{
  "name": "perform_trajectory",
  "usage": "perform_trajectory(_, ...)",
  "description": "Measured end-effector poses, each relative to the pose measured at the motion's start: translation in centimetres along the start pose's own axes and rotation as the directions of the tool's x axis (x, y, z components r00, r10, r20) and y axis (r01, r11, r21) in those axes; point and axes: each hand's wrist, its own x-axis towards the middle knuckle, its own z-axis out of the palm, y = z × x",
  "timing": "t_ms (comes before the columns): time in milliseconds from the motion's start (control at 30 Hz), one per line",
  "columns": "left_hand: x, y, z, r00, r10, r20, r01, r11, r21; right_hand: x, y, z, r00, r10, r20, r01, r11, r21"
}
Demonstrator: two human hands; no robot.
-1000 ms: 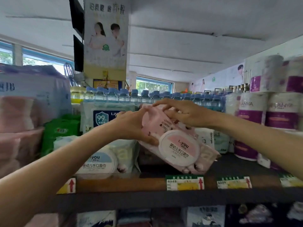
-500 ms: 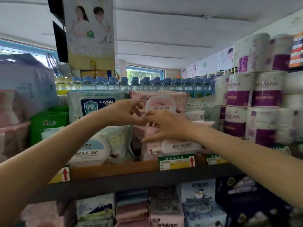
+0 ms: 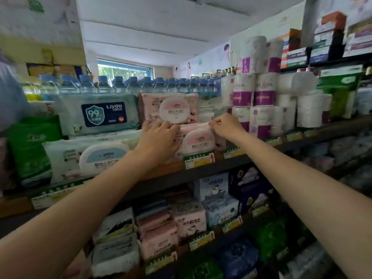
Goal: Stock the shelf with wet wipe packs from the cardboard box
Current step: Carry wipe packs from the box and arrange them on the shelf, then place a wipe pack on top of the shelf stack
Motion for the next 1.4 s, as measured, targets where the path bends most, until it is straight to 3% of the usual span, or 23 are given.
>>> perform_trajectory(167, 0.9, 4.4, 0.3, 0.992, 0.008, -0.124, -0.015, 0.999, -0.051, -2.3, 0.5, -0.3, 0.998, -0.057, -0.012, 0.058, 0.972, 0.227)
perform_trajectory(233, 1.4, 8.1, 0.6, 0.972, 0.09, -0.217, -0.106, 0.992, -0.066, -3.9, 1.9, -1.8, 0.998, -0.026, -0.048, 0.04, 0.951, 0.306)
perform_trajectory(367, 1.2, 18.3, 3.1, 0.94, 0.248, -0.234, -0.309, 0.911, -0.274, -10.9, 10.2, -8.5, 0.997, 0.028, -0.074, -0.025, 0.999, 0.037)
perform_trajectory(467, -1.8, 28.5, 6.3, 0.916, 0.392, -0.085, -0.385, 0.802, -0.456, -21.3, 20.4, -13.1, 0.948, 0.299, 0.108, -0.276, 0.943, -0.185)
perform_trajectory(533, -5.4, 36.3, 8.2, 0.828, 0.56, 0.021, -0.473, 0.718, -0.512, -30.1, 27.3, -15.1, 0.838, 0.513, 0.185, -0.436, 0.834, -0.338)
perform_trajectory(667, -14.8, 51.5, 10.0, 0.552, 0.827, 0.108, -0.67, 0.517, -0.532, -47.0, 36.2, -18.3, 0.568, 0.788, 0.238, -0.657, 0.608, -0.445)
perform_trajectory(800, -24.8, 64.6, 11.0, 0.211, 0.967, 0.144, -0.802, 0.255, -0.541, -62.4, 41.6, -20.4, 0.286, 0.921, 0.266, -0.77, 0.386, -0.508)
perform_trajectory(867, -29.1, 69.6, 11.0, 0.093, 0.986, 0.139, -0.816, 0.156, -0.557, -68.9, 43.8, -21.3, 0.129, 0.966, 0.225, -0.813, 0.233, -0.533)
perform_trajectory(933, -32.8, 73.6, 11.0, -0.001, 0.989, 0.15, -0.809, 0.088, -0.581, -74.9, 45.9, -21.8, 0.055, 0.982, 0.183, -0.835, 0.145, -0.53)
perform_trajectory(1000, -35.8, 76.9, 11.5, -0.063, 0.979, 0.191, -0.792, 0.067, -0.606, -80.1, 47.6, -21.7, 0.061, 0.99, 0.125, -0.792, 0.124, -0.598)
perform_trajectory(1100, -39.2, 80.6, 13.3, -0.135, 0.955, 0.263, -0.788, 0.057, -0.613, -85.3, 50.2, -20.7, 0.088, 0.994, 0.07, -0.611, 0.109, -0.784)
perform_trajectory(1267, -41.5, 83.6, 15.8, -0.137, 0.933, 0.332, -0.723, 0.135, -0.678, -85.1, 55.4, -18.5, 0.293, 0.955, 0.05, -0.306, 0.143, -0.941)
perform_trajectory(1400, -42.1, 84.6, 17.5, -0.106, 0.931, 0.35, -0.687, 0.186, -0.702, -83.6, 59.9, -16.3, 0.229, 0.966, 0.121, -0.191, 0.166, -0.967)
